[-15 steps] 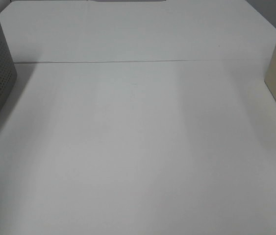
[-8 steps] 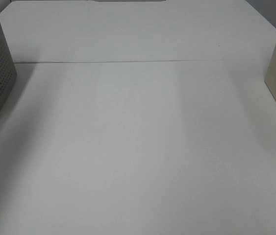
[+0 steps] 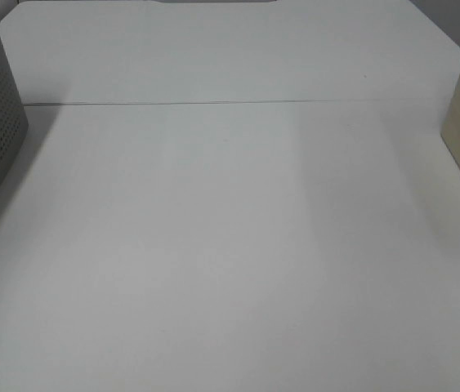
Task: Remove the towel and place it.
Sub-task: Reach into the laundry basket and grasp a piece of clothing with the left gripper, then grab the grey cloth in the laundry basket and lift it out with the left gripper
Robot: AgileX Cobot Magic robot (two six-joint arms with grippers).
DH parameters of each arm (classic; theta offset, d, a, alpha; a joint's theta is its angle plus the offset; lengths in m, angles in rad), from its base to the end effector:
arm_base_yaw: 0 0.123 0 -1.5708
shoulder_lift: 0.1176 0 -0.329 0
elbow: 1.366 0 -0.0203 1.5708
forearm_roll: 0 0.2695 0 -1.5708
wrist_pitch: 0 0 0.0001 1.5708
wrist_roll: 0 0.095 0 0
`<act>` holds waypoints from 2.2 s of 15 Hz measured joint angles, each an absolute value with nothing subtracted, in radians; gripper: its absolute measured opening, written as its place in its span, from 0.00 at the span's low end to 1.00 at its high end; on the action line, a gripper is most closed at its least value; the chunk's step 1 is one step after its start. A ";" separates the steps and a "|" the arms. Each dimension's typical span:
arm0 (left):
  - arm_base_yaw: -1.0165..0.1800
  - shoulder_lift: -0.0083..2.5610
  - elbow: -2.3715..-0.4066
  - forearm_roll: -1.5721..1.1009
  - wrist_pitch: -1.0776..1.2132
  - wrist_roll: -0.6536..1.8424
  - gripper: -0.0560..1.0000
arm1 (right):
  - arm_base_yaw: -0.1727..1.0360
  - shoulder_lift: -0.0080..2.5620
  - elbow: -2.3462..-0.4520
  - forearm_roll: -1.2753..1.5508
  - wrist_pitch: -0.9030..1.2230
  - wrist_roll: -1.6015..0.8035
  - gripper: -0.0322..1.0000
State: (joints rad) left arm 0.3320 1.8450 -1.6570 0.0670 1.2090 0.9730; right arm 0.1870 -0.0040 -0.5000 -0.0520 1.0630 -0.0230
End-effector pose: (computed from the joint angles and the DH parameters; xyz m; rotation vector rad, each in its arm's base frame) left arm 0.3954 0.1426 0.3285 0.9535 2.7999 0.3130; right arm -0.0286 -0.0098 0.2842 -0.2114 2.0308 0.0404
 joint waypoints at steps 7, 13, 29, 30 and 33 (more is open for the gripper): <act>0.340 2.056 -1.768 0.082 1.167 0.998 0.99 | 0.187 -0.004 -0.500 -0.052 1.063 -0.023 0.65; 0.340 2.164 -1.849 0.075 1.200 1.021 0.99 | 0.187 -0.004 -0.500 -0.052 1.063 -0.023 0.65; 0.399 2.191 -1.854 0.014 1.208 1.083 0.28 | 0.187 -0.004 -0.500 -0.052 1.063 -0.023 0.65; 0.399 2.191 -1.854 0.011 1.208 1.081 0.26 | 0.187 -0.004 -0.500 -0.052 1.063 -0.023 0.65; 0.399 2.191 -1.854 0.010 1.208 1.080 0.06 | 0.187 -0.004 -0.500 -0.052 1.063 -0.023 0.65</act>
